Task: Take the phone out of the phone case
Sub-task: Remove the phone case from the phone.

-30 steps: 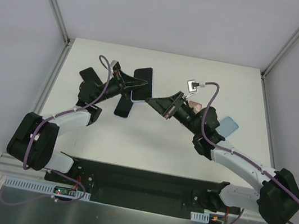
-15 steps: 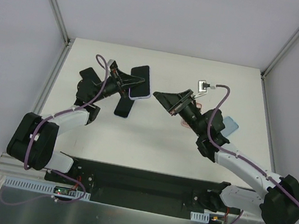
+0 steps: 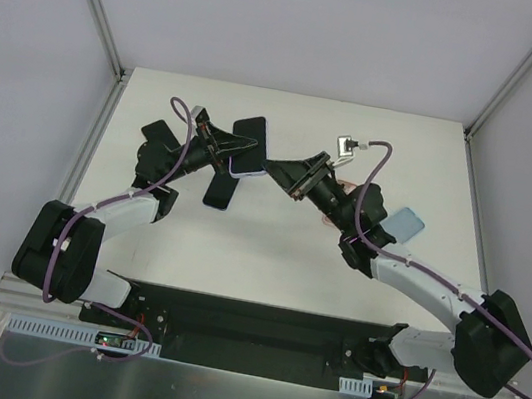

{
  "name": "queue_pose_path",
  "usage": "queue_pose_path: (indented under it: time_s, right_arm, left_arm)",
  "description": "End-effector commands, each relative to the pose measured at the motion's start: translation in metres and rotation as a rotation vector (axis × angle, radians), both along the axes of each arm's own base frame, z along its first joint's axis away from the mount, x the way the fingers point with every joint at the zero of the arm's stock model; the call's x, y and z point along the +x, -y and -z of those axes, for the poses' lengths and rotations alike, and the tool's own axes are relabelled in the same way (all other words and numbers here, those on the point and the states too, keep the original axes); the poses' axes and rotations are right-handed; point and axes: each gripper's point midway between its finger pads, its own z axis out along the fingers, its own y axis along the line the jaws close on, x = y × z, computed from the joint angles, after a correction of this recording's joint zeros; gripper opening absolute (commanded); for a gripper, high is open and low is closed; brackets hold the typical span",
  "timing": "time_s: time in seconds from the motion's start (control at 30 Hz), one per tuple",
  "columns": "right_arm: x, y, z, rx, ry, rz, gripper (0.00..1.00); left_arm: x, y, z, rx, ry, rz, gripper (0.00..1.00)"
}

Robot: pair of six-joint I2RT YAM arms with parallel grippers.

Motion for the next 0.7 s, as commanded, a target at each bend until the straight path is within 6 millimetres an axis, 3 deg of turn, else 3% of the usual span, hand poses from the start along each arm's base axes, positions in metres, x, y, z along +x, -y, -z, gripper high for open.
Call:
queue_pose_path:
  time_s: [0.0,0.27,0.37,0.43,0.47,0.5,0.57,0.6,0.67]
  right_arm:
    - [-0.009,-0.005,-0.045,0.141,0.078,-0.061,0.35]
    - [-0.011,-0.012,-0.047,0.247,0.052,-0.114,0.1]
    - [-0.017,-0.015,-0.057,0.274,0.097,-0.148,0.01]
    - [-0.027,-0.016,-0.072,0.309,0.165,-0.199,0.01]
    - [-0.028,-0.022,-0.07,0.309,0.177,-0.23,0.01]
    - [-0.037,-0.022,-0.093,0.354,0.257,-0.271,0.01]
    - [-0.045,-0.033,-0.092,0.347,0.302,-0.347,0.01]
    - [-0.051,-0.03,-0.105,0.382,0.371,-0.365,0.01]
    - [-0.057,-0.039,-0.1,0.346,0.416,-0.427,0.01]
  left_arm:
    - [-0.019,-0.015,-0.048,-0.112,0.113,0.004,0.0]
    - [-0.014,-0.019,-0.043,-0.119,0.091,-0.018,0.0]
    - [-0.008,-0.021,-0.041,-0.136,0.058,-0.031,0.0]
    - [-0.004,-0.023,-0.041,-0.155,0.028,-0.041,0.0]
    - [-0.002,-0.024,-0.041,-0.161,0.014,-0.044,0.0]
    - [0.001,-0.025,-0.04,-0.177,-0.014,-0.046,0.0]
    - [0.005,-0.028,-0.042,-0.205,-0.047,-0.061,0.0]
    - [0.007,-0.029,-0.043,-0.224,-0.075,-0.059,0.0]
    - [0.01,-0.032,-0.042,-0.233,-0.128,-0.073,0.0]
